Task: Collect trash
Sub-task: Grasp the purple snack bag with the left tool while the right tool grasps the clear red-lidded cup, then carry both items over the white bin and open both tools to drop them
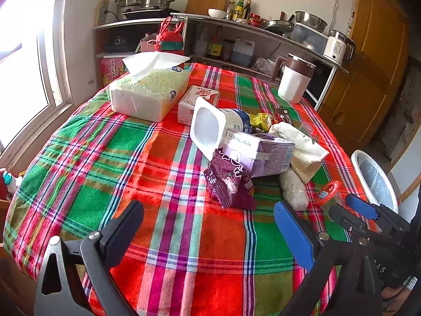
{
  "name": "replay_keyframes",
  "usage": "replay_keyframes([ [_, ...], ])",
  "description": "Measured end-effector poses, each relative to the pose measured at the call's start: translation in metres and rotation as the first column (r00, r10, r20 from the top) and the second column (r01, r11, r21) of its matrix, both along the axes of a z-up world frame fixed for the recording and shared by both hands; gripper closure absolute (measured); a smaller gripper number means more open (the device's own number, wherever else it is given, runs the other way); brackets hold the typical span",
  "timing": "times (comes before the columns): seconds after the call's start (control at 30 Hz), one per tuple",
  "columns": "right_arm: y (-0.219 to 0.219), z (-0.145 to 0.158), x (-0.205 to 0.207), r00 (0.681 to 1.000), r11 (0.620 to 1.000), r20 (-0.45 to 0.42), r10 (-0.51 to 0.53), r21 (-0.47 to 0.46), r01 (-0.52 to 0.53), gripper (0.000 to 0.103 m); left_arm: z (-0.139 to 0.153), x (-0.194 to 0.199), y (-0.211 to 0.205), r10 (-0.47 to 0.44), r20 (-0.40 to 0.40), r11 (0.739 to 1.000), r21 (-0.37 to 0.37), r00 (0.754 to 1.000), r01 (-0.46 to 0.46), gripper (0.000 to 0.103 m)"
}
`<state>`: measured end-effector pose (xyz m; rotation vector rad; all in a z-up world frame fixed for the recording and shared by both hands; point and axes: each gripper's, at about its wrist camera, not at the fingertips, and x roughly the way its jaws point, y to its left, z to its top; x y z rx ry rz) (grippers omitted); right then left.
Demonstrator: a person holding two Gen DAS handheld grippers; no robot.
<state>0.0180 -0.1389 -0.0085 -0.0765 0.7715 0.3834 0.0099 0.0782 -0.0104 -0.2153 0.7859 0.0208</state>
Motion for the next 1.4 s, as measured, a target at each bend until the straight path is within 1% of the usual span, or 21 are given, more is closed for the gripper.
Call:
replay_keyframes([
  [0.07,0.000,-0.002,0.002,1.000,1.000,-0.012,-0.003,-0.002,0.003,0.067,-0.001,0.005,0.001,-0.009,0.004,1.000,-0.012,1.000,0.009,0.003],
  [0.17,-0.002,-0.003,0.005,1.000,1.000,-0.028,0.004,0.011,-0.003,0.074,-0.006,0.014,0.004,-0.008,-0.007,1.000,-0.026,1.000,0.007,0.003],
  [0.27,-0.004,-0.003,0.004,1.000,1.000,-0.020,-0.009,0.024,0.009,0.075,-0.010,0.023,0.006,-0.007,-0.023,0.999,-0.041,1.000,0.007,0.003],
  [0.33,-0.008,-0.002,0.002,1.000,0.999,-0.015,-0.020,0.041,0.020,0.076,-0.013,0.028,0.005,-0.023,-0.027,0.997,-0.070,0.999,0.021,0.003],
  [0.37,-0.010,0.000,0.002,1.000,0.998,-0.012,-0.026,0.049,0.027,0.076,-0.015,0.031,0.005,-0.028,-0.034,0.997,-0.079,0.999,0.025,0.005],
  [0.43,-0.015,0.003,0.001,0.999,0.997,-0.006,-0.040,0.063,0.040,0.076,-0.020,0.036,0.004,-0.014,-0.061,0.998,-0.064,0.998,0.011,0.009],
  [0.5,-0.018,0.005,0.000,0.999,0.996,0.000,-0.052,0.069,0.052,0.076,-0.022,0.038,0.002,-0.011,-0.063,0.998,-0.060,0.998,0.007,0.013],
  [0.63,-0.022,0.007,-0.002,0.998,0.995,0.003,-0.069,0.078,0.069,0.076,-0.025,0.042,-0.001,0.002,-0.075,1.000,-0.010,0.997,-0.002,0.022],
  [0.67,-0.023,0.007,-0.002,0.997,0.994,0.003,-0.071,0.080,0.071,0.076,-0.025,0.041,-0.002,-0.001,-0.070,1.000,-0.008,0.998,0.000,0.028],
  [0.73,-0.025,0.006,-0.004,0.997,0.993,0.002,-0.078,0.085,0.077,0.076,-0.024,0.040,0.001,-0.004,-0.069,1.000,-0.024,0.998,0.002,0.034],
  [0.8,-0.027,0.006,-0.005,0.996,0.992,0.002,-0.085,0.090,0.084,0.076,-0.024,0.040,0.002,0.002,-0.067,1.000,-0.023,0.998,-0.003,0.042],
  [0.83,-0.028,0.006,-0.005,0.996,0.992,0.001,-0.088,0.093,0.087,0.076,-0.023,0.040,0.003,0.009,-0.066,1.000,-0.014,0.998,-0.010,0.050],
  [0.87,-0.029,0.006,-0.006,0.996,0.992,0.001,-0.089,0.093,0.089,0.076,-0.023,0.039,0.003,0.011,-0.063,1.000,-0.010,0.998,-0.012,0.055],
  [0.93,-0.031,0.006,-0.007,0.995,0.991,0.003,-0.098,0.096,0.097,0.076,-0.023,0.038,0.004,0.010,-0.060,1.000,-0.021,0.998,-0.011,0.061],
  [1.03,-0.034,0.006,-0.008,0.994,0.990,0.003,-0.106,0.099,0.105,0.076,-0.022,0.034,0.004,0.017,-0.046,1.000,-0.007,0.999,-0.017,0.062],
  [1.17,-0.039,0.007,-0.012,0.994,0.988,0.007,-0.114,0.107,0.112,0.076,-0.019,0.028,0.006,0.023,-0.030,1.000,-0.012,0.999,-0.024,0.063],
  [1.4,-0.046,0.014,-0.016,0.991,0.984,0.027,-0.129,0.127,0.124,0.076,-0.002,0.010,0.002,0.003,0.015,1.000,0.007,1.000,-0.003,0.063],
])
